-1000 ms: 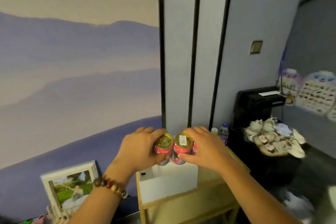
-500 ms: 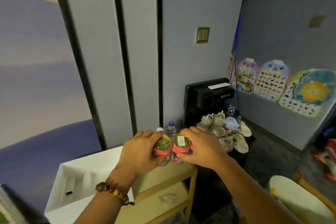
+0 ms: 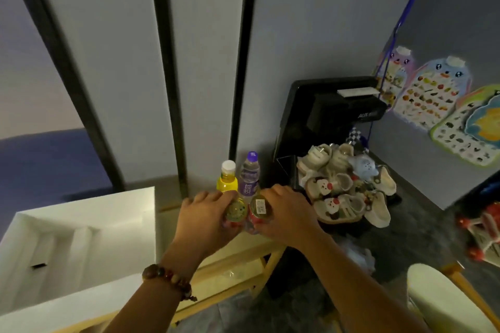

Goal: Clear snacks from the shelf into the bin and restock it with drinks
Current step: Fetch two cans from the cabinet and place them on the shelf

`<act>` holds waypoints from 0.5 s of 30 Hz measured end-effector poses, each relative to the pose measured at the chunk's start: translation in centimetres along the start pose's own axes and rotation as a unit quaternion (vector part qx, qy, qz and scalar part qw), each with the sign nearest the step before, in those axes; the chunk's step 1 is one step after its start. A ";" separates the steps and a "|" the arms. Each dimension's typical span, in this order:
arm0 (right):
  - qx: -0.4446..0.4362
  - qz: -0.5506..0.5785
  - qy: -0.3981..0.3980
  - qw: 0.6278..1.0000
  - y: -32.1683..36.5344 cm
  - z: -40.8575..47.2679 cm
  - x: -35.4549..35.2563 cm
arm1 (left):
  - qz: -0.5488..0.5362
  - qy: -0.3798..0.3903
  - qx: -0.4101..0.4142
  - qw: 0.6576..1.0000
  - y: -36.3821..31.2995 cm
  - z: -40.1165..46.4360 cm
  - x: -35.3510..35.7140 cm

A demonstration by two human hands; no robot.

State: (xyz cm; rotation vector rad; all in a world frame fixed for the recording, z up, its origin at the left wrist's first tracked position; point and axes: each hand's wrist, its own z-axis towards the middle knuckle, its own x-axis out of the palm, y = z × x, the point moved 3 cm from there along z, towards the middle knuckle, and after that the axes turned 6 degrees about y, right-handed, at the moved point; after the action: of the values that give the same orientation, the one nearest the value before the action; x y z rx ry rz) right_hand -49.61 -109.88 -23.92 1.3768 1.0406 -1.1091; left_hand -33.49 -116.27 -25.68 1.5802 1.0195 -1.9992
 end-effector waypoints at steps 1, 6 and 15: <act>0.003 0.004 0.011 1.000 -0.4 1.0 1.1 | -0.004 0.013 -0.009 1.000 0.6 0.8 1.2; 0.006 0.017 0.046 0.999 -2.6 5.7 6.0 | -0.008 0.019 -0.036 0.999 3.0 4.0 5.9; -0.037 0.027 0.086 0.995 -6.7 11.6 13.5 | 0.000 0.056 -0.110 0.992 5.5 7.2 12.9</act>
State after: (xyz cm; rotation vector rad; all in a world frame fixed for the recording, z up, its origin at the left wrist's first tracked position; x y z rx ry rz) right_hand -54.45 -120.57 -38.87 1.4517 1.1495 -0.9147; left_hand -38.12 -123.59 -38.83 1.5845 1.2362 -1.7465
